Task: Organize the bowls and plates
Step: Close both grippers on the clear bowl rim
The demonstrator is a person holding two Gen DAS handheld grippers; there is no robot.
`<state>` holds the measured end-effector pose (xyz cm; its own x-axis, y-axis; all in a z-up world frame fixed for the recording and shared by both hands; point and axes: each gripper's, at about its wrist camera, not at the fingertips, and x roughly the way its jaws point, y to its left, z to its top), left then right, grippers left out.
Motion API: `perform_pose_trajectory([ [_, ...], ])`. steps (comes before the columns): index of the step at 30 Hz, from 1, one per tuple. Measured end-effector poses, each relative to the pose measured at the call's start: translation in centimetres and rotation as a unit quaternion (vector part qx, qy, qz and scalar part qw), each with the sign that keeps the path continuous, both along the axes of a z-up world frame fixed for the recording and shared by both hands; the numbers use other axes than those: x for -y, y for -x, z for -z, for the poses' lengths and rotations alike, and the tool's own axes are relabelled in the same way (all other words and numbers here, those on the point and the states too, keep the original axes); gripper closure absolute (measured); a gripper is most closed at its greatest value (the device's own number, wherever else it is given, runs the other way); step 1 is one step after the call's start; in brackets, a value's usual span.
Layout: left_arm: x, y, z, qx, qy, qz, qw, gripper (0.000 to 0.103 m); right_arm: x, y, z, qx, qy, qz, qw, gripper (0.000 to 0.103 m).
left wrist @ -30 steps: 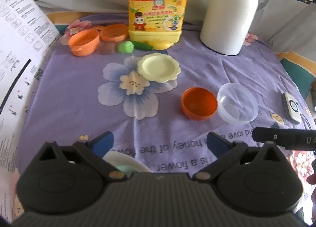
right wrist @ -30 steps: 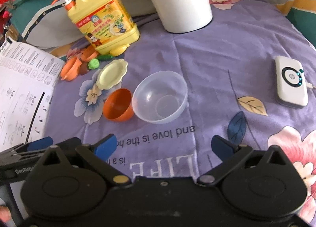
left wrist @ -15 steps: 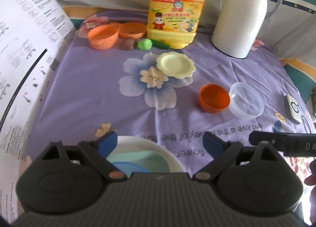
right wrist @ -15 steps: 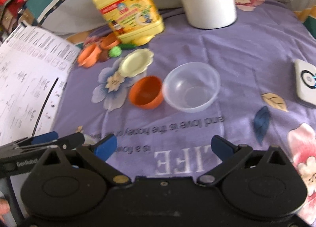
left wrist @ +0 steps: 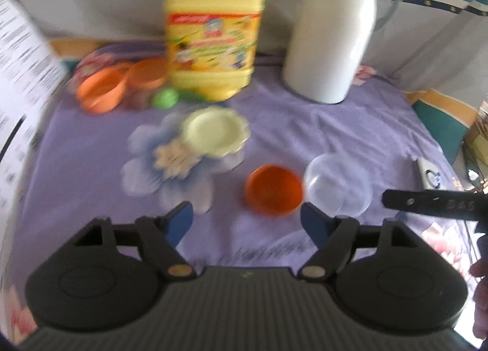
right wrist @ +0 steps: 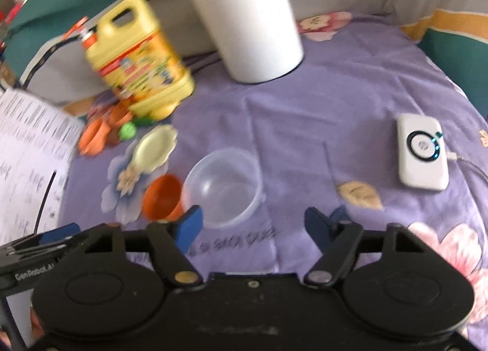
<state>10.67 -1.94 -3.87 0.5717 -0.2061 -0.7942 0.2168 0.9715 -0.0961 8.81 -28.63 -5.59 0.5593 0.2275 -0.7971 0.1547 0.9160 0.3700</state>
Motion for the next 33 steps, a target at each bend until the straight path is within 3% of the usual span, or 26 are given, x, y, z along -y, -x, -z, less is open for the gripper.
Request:
perform_pose_trajectory([
  [4, 3.5, -2.9, 0.6, 0.005, -0.024, 0.046, 0.9987, 0.028, 1.2, -1.8, 1.1, -0.008, -0.018, 0.004, 1.000, 0.053],
  [8, 6.4, -5.5, 1.8, -0.007, -0.041, 0.085, 0.9955, 0.048, 1.3, -2.8, 2.4, -0.016, -0.037, -0.001, 0.999, 0.066],
  [13, 8.6, -7.1, 3.1, -0.017, -0.053, 0.119, 0.9914, 0.058, 1.5, -3.7, 4.2, -0.026, -0.060, -0.008, 0.998, 0.077],
  [17, 10.1, -7.5, 4.5, -0.034, -0.066, 0.143, 0.9869, 0.075, 1.9, -3.9, 5.2, -0.030, -0.076, -0.005, 0.997, 0.089],
  [21, 10.9, -7.4, 5.4, -0.045, -0.069, 0.159, 0.9839, 0.086, 2.3, -3.5, 5.4, -0.028, -0.084, -0.003, 0.996, 0.092],
  [33, 11.2, -6.1, 4.7, -0.046, -0.071, 0.139, 0.9867, 0.090, 2.9, -2.8, 5.1, -0.028, -0.087, 0.010, 0.996, 0.093],
])
